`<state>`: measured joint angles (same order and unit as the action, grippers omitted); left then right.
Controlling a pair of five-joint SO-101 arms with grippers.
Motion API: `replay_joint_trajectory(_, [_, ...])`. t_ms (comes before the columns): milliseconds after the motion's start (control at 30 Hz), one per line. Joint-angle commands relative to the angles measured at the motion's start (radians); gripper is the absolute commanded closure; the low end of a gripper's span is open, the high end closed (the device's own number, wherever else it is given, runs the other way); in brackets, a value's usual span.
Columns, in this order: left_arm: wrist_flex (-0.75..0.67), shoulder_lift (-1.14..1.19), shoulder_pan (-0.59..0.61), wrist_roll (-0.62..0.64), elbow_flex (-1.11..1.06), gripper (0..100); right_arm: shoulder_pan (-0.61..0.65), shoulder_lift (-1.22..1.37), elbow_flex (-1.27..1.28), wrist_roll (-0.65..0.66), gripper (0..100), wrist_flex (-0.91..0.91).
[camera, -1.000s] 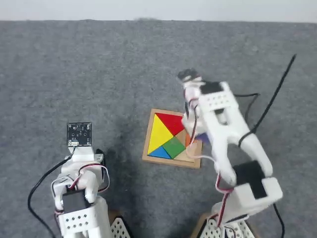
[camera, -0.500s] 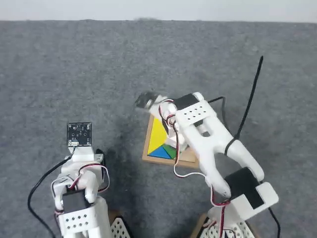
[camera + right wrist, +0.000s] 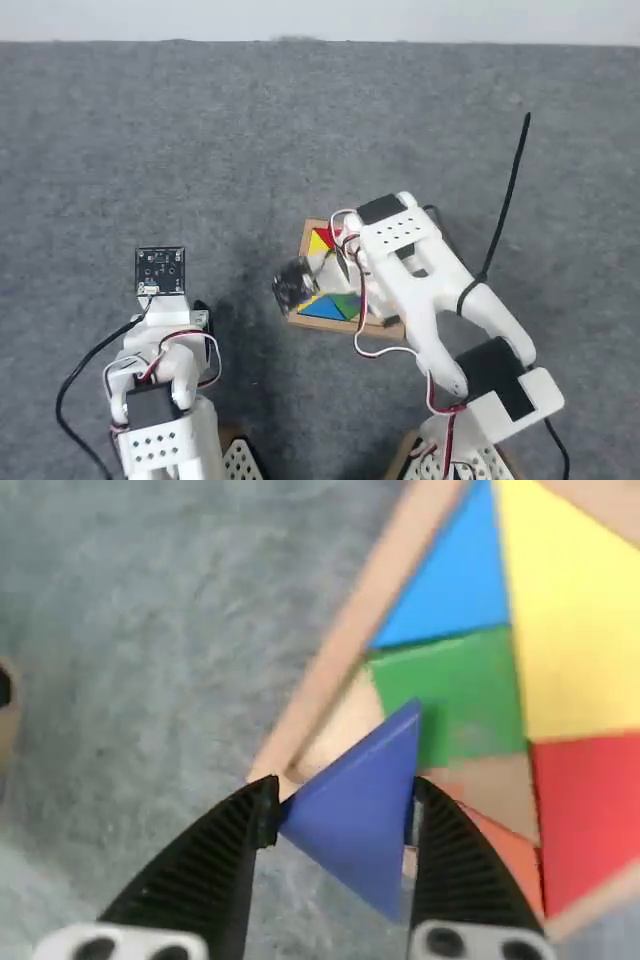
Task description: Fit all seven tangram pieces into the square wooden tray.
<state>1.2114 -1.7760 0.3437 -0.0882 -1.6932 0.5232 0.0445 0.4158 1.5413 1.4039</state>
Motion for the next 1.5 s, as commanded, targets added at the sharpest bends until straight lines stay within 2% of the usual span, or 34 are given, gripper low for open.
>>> replay_joint_trajectory(0, [0.006,0.002,0.003,-0.011,0.008,88,-0.008,-0.053,0.015,0.097,86.9,0.005])
replay_joint_trajectory(300, [0.006,0.002,0.003,-0.011,0.008,88,-0.010,-0.053,0.031,0.118,85.9,0.005])
replay_joint_trajectory(533, [0.006,0.002,0.003,-0.011,0.008,88,-0.010,-0.053,0.031,0.118,71.5,-0.015])
replay_joint_trajectory(700, [0.006,0.002,0.003,-0.011,0.008,88,-0.010,-0.056,0.029,0.110,71.3,-0.022])
replay_joint_trajectory(833, [0.006,0.002,0.003,-0.011,0.008,88,-0.016,-0.064,-0.006,0.046,71.3,-0.016])
replay_joint_trajectory(967, [0.006,0.002,0.003,-0.011,0.008,88,-0.018,-0.064,-0.103,-0.212,75.7,-0.002])
replay_joint_trajectory(1133, [0.006,0.002,0.003,-0.011,0.008,88,-0.018,-0.064,-0.199,-0.489,99.0,0.070])
replay_joint_trajectory(1300, [0.006,0.002,0.003,-0.011,0.008,88,-0.056,-0.147,-0.189,-0.819,99.2,-0.001])
replay_joint_trajectory(1467, [0.006,0.002,0.003,-0.011,0.008,88,-0.133,-0.438,0.037,-0.964,99.1,-0.147])
